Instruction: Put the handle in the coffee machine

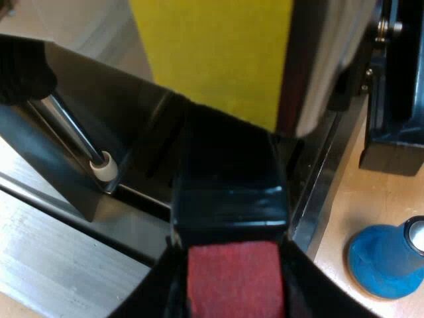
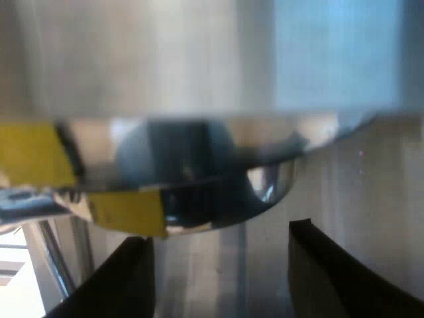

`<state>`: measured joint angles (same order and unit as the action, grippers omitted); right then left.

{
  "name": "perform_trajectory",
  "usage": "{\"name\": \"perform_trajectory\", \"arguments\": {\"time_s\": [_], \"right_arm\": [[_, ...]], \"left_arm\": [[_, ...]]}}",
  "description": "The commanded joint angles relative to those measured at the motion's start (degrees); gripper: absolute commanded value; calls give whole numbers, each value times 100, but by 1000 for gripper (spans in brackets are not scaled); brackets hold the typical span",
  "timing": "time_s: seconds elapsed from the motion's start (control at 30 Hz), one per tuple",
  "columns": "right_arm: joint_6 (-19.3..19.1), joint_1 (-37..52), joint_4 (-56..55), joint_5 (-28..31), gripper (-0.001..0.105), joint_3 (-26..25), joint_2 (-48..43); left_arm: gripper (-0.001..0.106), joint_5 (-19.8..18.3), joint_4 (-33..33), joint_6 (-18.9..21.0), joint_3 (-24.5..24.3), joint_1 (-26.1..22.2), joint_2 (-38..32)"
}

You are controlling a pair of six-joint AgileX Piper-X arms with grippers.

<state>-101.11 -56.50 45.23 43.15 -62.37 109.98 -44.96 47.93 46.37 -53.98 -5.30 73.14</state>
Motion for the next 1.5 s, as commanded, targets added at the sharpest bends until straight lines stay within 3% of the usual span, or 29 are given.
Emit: {"name": "perform_trajectory", "arguments": {"time_s": [0.03,0.67,0.9,1.5], "right_arm": [[-73,31,168,32,47,-91,33],[-108,31,906,318,46,-288,251],[-108,16,981,296,22,-288,251],[-108,31,994,296,23,-288,251]], "left_arm": [[0,-617,-461,119,-221,25,-141],[0,-605,-461,119,-221,25,-141],[0,-605,-461,119,-221,25,-141],[0,-605,-461,119,-221,25,-141]]}}
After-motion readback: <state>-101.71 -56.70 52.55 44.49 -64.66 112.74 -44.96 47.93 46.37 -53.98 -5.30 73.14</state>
